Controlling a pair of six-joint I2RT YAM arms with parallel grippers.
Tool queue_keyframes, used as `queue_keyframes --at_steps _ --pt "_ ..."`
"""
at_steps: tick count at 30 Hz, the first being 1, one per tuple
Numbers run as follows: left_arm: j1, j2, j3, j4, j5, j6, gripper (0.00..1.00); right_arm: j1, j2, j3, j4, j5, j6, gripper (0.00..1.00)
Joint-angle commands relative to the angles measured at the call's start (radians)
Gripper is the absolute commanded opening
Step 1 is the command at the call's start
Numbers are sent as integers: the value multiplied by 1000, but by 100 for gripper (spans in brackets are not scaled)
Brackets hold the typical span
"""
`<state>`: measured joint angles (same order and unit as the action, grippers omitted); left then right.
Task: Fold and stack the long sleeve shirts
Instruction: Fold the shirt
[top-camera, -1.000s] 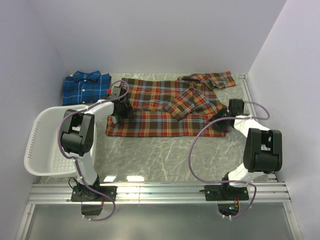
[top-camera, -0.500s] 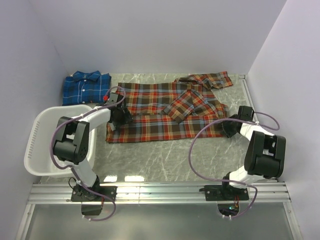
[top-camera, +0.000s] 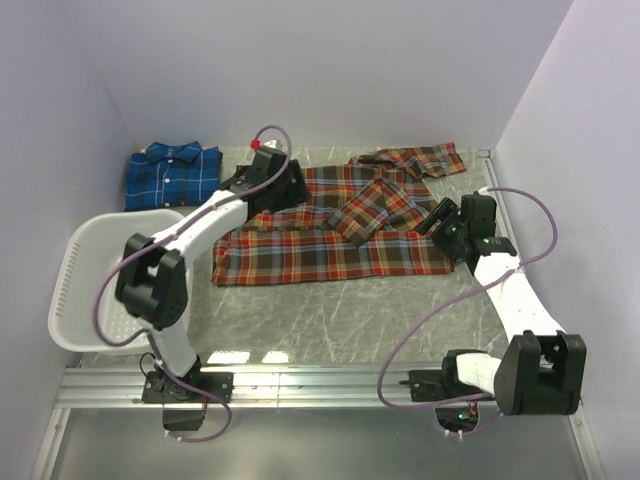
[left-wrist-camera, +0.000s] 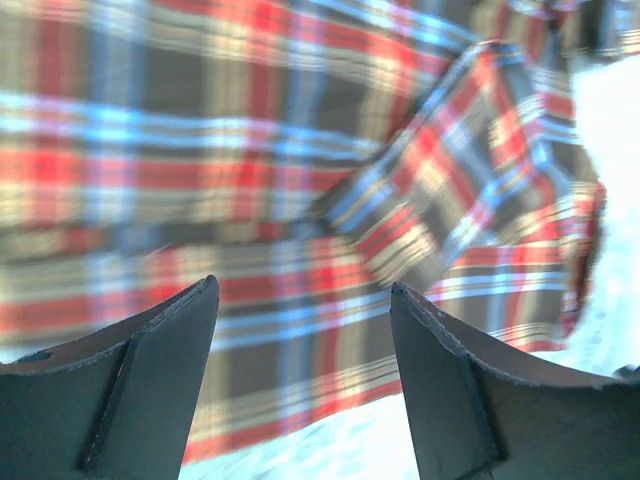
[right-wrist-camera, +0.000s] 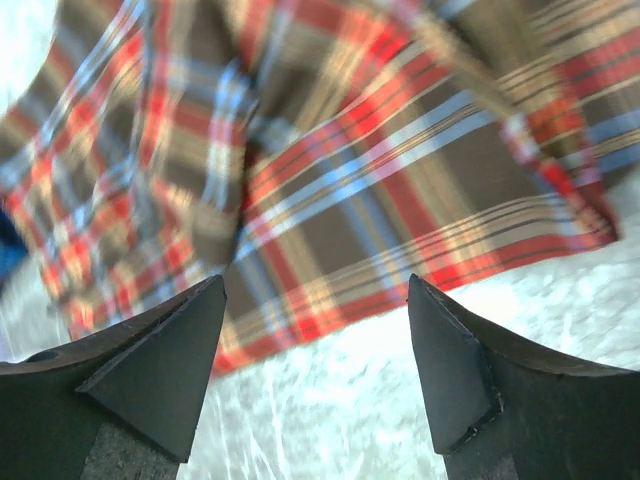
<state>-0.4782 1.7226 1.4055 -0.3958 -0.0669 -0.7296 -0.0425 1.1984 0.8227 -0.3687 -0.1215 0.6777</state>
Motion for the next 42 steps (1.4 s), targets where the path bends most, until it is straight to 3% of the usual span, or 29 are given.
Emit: queue_keyframes --at_steps 1,7,16,33,42 --pt "-28 127 82 69 97 -66 75 38 -55 27 -72 11 -63 80" --pt "-53 334 199 107 154 -132 73 36 -117 -31 -41 -67 -67 80" --pt "-56 517 351 98 210 -83 68 36 -123 -80 -18 -99 -75 79" --pt "-66 542 329 178 317 22 61 38 -85 -89 -9 -107 -79 77" --pt "-69 581 359 169 285 116 46 38 -77 -91 -4 -115 -81 77"
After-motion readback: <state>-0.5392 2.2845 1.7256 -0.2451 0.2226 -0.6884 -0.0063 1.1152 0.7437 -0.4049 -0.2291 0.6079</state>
